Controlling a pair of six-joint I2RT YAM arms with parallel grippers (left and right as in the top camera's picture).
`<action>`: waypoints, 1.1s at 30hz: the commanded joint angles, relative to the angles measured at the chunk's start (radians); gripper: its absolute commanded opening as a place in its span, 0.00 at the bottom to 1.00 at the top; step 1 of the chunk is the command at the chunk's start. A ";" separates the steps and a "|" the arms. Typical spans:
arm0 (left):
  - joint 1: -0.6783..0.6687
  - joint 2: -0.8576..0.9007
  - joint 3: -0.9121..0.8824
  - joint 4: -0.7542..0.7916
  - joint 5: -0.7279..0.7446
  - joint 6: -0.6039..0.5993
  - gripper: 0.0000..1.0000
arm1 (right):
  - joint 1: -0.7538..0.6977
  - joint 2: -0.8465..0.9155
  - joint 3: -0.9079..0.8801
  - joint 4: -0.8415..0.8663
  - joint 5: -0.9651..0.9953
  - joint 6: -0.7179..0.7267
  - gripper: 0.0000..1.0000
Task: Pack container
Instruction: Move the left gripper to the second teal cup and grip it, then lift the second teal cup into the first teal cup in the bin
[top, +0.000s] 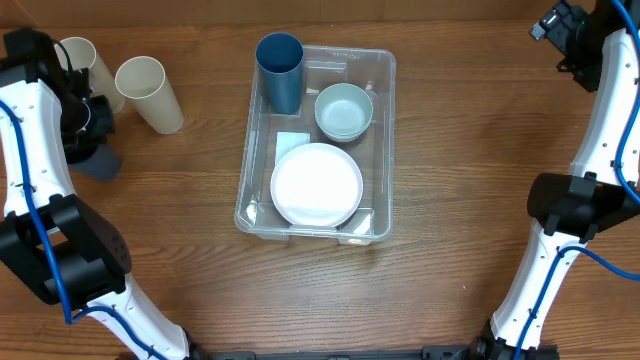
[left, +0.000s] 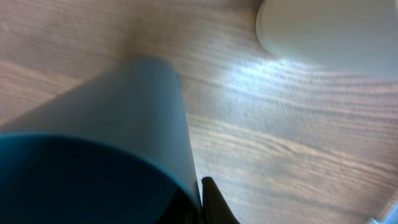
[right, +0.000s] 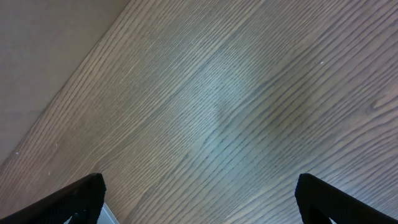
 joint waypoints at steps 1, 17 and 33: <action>0.000 0.007 -0.006 -0.078 0.067 -0.050 0.04 | 0.002 -0.035 0.025 0.003 0.006 0.008 1.00; -0.129 -0.253 0.124 -0.263 0.236 0.012 0.04 | 0.002 -0.035 0.025 0.003 0.006 0.008 1.00; -0.520 -0.282 0.341 0.029 0.236 0.078 0.04 | 0.002 -0.035 0.025 0.003 0.006 0.008 1.00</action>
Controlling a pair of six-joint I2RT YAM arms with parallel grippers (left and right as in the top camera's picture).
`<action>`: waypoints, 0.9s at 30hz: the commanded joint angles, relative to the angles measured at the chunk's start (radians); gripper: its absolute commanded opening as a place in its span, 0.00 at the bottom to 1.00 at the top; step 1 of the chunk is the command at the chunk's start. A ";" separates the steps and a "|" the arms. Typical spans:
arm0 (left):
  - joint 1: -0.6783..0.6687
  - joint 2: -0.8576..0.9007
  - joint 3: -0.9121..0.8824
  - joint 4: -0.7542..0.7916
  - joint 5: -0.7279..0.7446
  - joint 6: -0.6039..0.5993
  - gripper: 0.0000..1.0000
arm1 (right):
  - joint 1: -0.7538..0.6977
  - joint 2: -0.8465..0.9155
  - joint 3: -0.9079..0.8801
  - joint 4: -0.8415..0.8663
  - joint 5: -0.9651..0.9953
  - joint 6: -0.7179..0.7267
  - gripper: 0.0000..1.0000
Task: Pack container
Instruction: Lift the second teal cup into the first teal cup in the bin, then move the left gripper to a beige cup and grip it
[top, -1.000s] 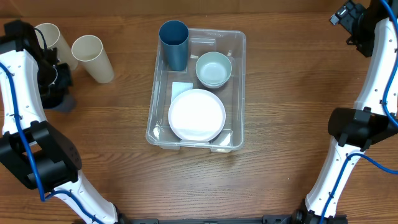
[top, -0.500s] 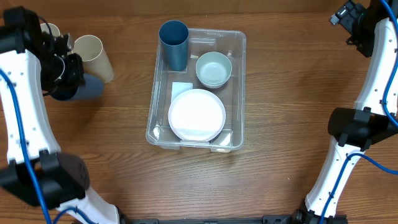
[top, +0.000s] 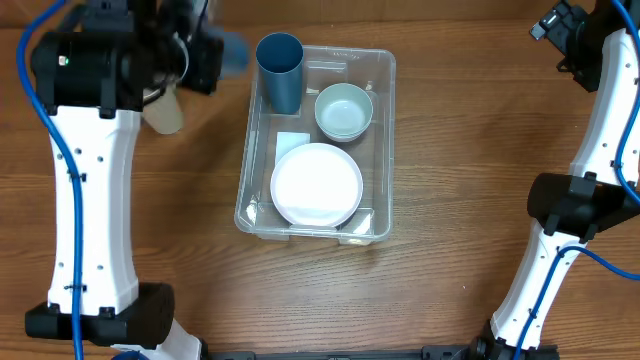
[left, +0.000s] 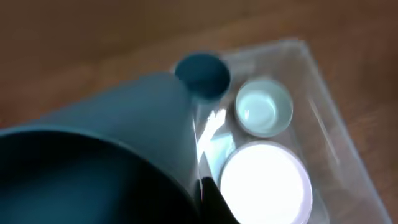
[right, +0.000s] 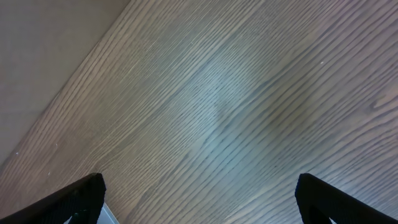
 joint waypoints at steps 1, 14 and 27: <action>-0.048 0.003 0.034 0.133 0.016 0.026 0.04 | 0.002 -0.035 0.025 0.003 0.007 0.008 1.00; -0.153 0.176 0.034 0.236 -0.010 0.026 0.04 | 0.002 -0.035 0.025 0.003 0.007 0.008 1.00; -0.156 0.191 0.034 0.199 -0.083 0.023 0.04 | 0.002 -0.035 0.025 0.003 0.007 0.008 1.00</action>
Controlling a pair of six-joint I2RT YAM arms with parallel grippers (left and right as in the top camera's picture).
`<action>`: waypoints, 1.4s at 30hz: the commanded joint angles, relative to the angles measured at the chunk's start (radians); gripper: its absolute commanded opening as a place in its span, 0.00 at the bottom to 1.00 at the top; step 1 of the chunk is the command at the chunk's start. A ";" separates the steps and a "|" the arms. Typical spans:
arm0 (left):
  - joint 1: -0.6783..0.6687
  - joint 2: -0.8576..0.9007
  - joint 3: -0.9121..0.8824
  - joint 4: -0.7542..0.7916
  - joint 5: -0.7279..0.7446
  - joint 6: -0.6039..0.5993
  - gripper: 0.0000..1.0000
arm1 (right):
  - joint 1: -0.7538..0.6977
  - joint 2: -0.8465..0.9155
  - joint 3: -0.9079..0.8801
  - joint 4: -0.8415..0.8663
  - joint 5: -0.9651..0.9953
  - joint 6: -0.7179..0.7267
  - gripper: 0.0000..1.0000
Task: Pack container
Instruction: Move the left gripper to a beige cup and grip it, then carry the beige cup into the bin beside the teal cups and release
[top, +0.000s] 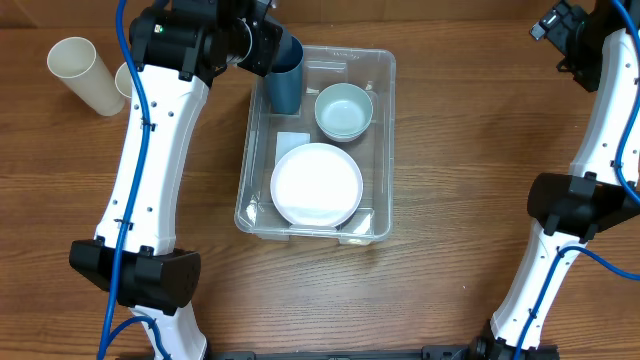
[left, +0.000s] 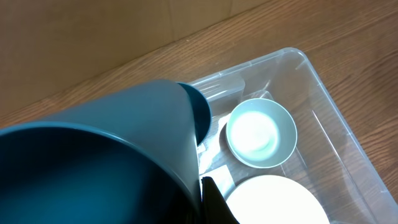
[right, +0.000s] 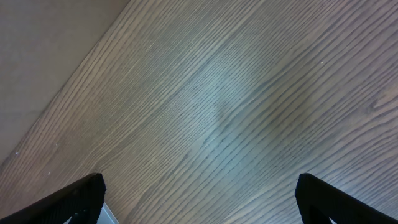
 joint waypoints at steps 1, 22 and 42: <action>-0.007 0.010 0.019 0.005 -0.009 0.019 0.07 | 0.002 -0.035 0.025 0.003 0.007 0.008 1.00; -0.011 0.010 0.019 0.025 0.055 0.015 0.39 | 0.002 -0.035 0.025 0.003 0.007 0.008 1.00; 0.301 0.096 -0.264 0.066 -0.216 -0.032 0.91 | 0.002 -0.035 0.025 0.003 0.007 0.008 1.00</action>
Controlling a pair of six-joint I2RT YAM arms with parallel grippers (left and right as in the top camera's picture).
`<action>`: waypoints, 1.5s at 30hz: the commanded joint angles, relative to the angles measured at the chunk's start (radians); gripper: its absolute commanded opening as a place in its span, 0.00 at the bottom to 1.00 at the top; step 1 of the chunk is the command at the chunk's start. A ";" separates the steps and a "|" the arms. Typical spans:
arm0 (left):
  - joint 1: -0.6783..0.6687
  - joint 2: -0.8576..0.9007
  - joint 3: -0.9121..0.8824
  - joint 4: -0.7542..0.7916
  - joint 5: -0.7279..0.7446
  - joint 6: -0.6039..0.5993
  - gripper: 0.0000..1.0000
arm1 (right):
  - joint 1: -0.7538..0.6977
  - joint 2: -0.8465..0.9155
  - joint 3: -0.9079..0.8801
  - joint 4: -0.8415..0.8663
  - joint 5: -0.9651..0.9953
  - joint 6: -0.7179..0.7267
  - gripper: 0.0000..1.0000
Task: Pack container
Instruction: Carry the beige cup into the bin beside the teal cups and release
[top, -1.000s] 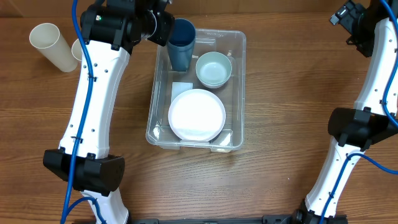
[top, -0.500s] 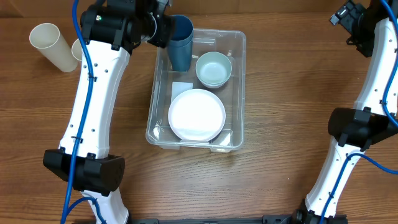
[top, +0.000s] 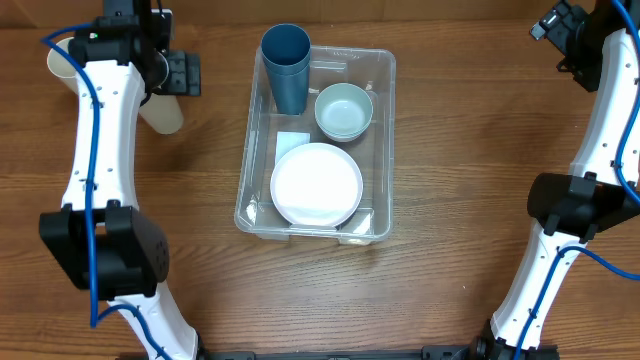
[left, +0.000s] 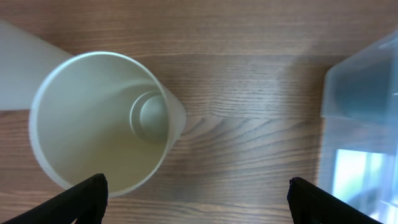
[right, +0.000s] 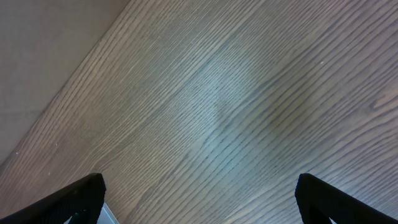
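A clear plastic container holds a stack of dark blue cups in its back left corner, a pale green bowl and a white plate. Two cream cups stand on the table to its left: one right under my left gripper, which is open and empty, the other further left. In the overhead view the left gripper hangs beside the nearer cream cup. My right gripper is open over bare wood at the far right back corner.
The container's left wall shows at the right of the left wrist view. Wooden table runs to the right of the container. The arms' bases stand at the front edge.
The blue cup my left gripper held over the container now sits nested in the blue cup there. The left gripper is open and has moved left, above the cream cups. Right arm unchanged.
My left gripper was shut on a blue cup at the table's left, near the cream cups. Then it held the cup near the container's back left corner, then over the blue cup inside. Now the cups are stacked and the gripper is open over a cream cup.
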 joint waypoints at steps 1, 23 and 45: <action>-0.001 0.068 -0.009 0.038 -0.015 0.098 0.91 | 0.002 -0.035 0.025 0.003 0.007 0.009 1.00; -0.122 0.057 0.583 -0.415 0.206 0.092 0.04 | 0.002 -0.035 0.025 0.003 0.007 0.009 1.00; -0.496 0.367 0.573 -0.460 -0.045 0.142 0.04 | 0.002 -0.035 0.025 0.003 0.007 0.009 1.00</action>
